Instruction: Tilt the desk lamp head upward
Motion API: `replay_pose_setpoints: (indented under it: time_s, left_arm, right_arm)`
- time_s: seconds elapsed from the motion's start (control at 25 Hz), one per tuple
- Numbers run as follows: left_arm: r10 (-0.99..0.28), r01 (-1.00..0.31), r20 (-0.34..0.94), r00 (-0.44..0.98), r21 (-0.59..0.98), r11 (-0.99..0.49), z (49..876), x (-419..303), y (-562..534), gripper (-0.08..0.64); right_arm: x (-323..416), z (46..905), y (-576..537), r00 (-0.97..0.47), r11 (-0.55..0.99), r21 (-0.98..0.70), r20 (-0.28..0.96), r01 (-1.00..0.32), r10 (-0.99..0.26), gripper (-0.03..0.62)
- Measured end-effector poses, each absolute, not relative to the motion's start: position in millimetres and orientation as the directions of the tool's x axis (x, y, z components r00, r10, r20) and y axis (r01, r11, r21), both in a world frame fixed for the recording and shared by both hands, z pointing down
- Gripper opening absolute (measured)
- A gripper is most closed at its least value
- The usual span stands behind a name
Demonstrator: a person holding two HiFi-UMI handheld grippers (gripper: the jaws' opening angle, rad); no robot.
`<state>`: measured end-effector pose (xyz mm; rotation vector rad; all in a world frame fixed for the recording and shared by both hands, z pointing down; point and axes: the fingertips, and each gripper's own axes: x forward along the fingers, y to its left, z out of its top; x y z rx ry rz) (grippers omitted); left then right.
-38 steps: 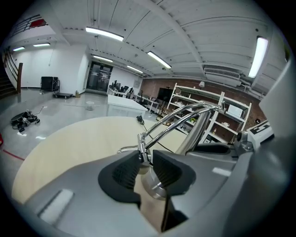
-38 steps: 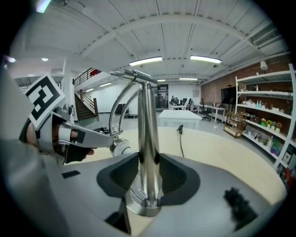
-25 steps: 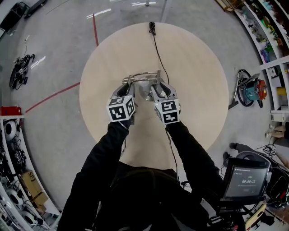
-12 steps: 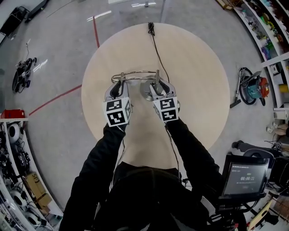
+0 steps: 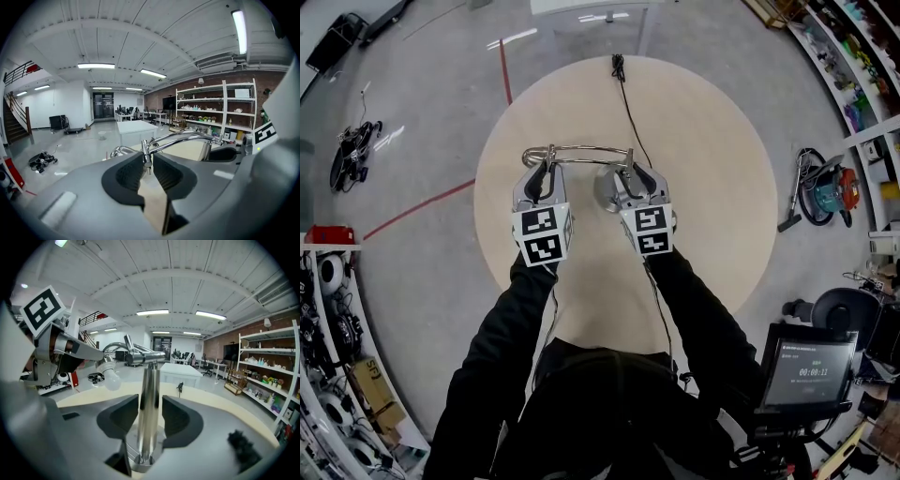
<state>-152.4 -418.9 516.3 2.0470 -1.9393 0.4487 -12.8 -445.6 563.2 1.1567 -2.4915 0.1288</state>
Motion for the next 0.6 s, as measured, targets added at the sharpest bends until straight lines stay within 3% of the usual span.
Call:
replay_pose_setpoints:
  time_s: [0.6]
  left_arm:
    - [-0.947, -0.953, 0.321, -0.012, -0.291, -0.086, 454.1, -140.3, -420.5, 0.069]
  right_arm:
    - [-15.4, 555.4, -447.3, -0.591, 0.668, 0.071, 0.404, -0.741, -0.699, 0.126]
